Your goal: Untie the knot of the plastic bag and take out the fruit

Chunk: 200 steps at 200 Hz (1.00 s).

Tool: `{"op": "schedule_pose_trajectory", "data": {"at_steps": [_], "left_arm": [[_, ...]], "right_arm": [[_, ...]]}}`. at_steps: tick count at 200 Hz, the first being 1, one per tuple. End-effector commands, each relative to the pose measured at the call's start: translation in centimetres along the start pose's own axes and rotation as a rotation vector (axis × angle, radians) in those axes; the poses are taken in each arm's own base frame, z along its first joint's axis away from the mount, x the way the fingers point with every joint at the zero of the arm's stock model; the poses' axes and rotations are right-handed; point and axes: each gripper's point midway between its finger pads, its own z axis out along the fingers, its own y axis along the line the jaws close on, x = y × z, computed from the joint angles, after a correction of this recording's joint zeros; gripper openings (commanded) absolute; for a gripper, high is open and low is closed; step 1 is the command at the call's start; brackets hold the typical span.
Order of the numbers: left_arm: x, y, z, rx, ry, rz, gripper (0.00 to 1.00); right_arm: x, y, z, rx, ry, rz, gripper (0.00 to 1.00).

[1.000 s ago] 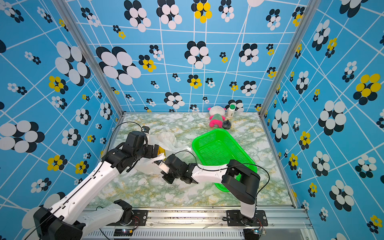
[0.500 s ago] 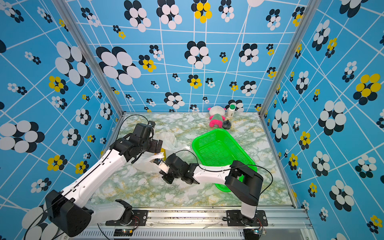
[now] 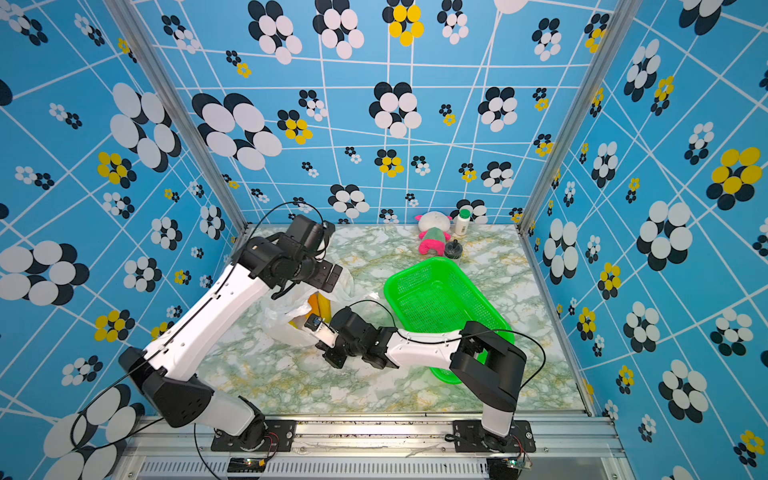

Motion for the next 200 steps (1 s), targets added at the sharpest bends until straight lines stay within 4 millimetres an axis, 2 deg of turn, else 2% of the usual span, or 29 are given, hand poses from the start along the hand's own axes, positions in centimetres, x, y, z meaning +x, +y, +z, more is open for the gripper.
{"op": "schedule_pose_trajectory", "data": {"at_steps": [1,28,48,72,147,164,179,193,200], "left_arm": [[4.6,2.6,-0.8,-0.102,0.153,0.04,0.99],[5.5,1.5,-0.7,-0.04,0.133,0.02,0.99],[7.0,1.1,1.0,-0.066,0.194,0.047,0.99],[8.4,2.0,3.1,-0.146,0.271,0.07,0.99],[5.8,1.9,6.6,-0.143,0.265,0.068,0.99],[5.3,2.0,7.2,-0.147,0.267,0.073,0.92],[4.6,2.6,7.6,-0.153,0.254,0.06,0.79],[4.0,3.4,7.8,-0.16,0.246,0.044,0.56],[3.5,3.7,7.7,-0.169,0.238,0.041,0.37]], "right_arm": [[-0.2,1.0,-0.1,-0.043,-0.02,-0.025,0.0],[0.2,1.4,-0.4,-0.061,-0.009,-0.037,0.0],[0.3,1.5,-0.8,-0.065,-0.012,-0.04,0.0],[0.0,1.8,-1.1,-0.08,-0.022,-0.041,0.0],[-0.1,2.0,-1.5,-0.085,-0.026,-0.021,0.0],[0.0,2.0,-1.5,-0.084,-0.023,-0.016,0.0],[0.1,2.0,-1.7,-0.083,-0.024,-0.013,0.0],[0.3,2.0,-1.8,-0.082,-0.02,-0.01,0.0],[0.5,1.9,-1.9,-0.076,-0.018,-0.008,0.0]]}}
